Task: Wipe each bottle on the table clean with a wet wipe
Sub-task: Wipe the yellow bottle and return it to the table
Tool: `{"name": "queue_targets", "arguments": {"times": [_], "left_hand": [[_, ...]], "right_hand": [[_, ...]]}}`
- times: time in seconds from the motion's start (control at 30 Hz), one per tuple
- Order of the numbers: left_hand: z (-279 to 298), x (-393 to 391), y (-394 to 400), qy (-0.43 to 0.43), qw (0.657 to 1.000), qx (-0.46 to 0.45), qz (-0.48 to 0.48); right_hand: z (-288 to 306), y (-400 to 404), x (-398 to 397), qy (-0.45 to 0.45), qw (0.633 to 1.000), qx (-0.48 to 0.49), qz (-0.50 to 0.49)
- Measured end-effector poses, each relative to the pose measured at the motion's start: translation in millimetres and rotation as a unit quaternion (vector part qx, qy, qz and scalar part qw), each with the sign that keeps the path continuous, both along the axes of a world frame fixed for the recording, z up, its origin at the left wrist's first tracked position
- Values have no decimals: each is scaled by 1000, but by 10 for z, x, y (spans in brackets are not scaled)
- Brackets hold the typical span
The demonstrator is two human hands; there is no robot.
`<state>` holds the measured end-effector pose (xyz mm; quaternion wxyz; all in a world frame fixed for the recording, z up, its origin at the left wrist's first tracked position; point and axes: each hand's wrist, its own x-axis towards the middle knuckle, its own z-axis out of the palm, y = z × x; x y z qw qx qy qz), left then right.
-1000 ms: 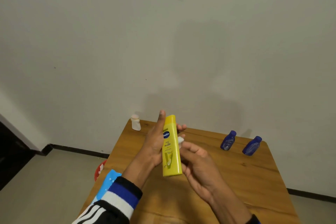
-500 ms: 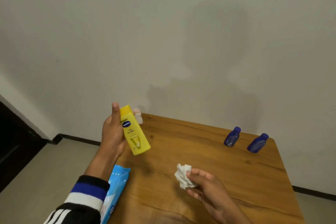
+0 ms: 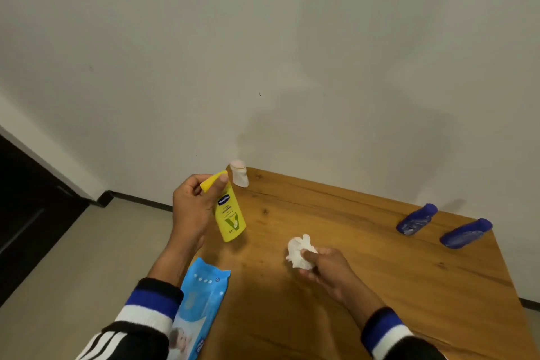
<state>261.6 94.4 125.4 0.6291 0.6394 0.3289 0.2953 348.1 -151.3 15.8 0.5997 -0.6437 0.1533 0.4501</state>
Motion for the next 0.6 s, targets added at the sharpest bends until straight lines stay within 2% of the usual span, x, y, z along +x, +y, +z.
{"name": "queue_targets", "arguments": {"times": [0.07, 0.13, 0.2, 0.37, 0.43, 0.53, 0.6], "left_hand": [[-127, 134, 174, 42, 998, 41, -39], [-281, 262, 375, 77, 992, 73, -62], [-434, 367, 536, 104, 987, 103, -71], [-800, 544, 809, 138, 980, 122, -78], [-896, 587, 873, 145, 980, 113, -79], [-953, 627, 946, 142, 982, 105, -71], [-978, 640, 1011, 138, 983, 102, -67]], "right_hand": [[-62, 269, 215, -82, 993, -72, 44], [-155, 534, 482, -190, 963, -165, 97], [-246, 749, 727, -257, 932, -223, 129], [-538, 1159, 1240, -345, 887, -249, 181], [-634, 1283, 1447, -407, 849, -271, 200], [-748, 1457, 1644, -529, 774, -295, 183], [-889, 1600, 1650, -541, 754, -258, 268]]}}
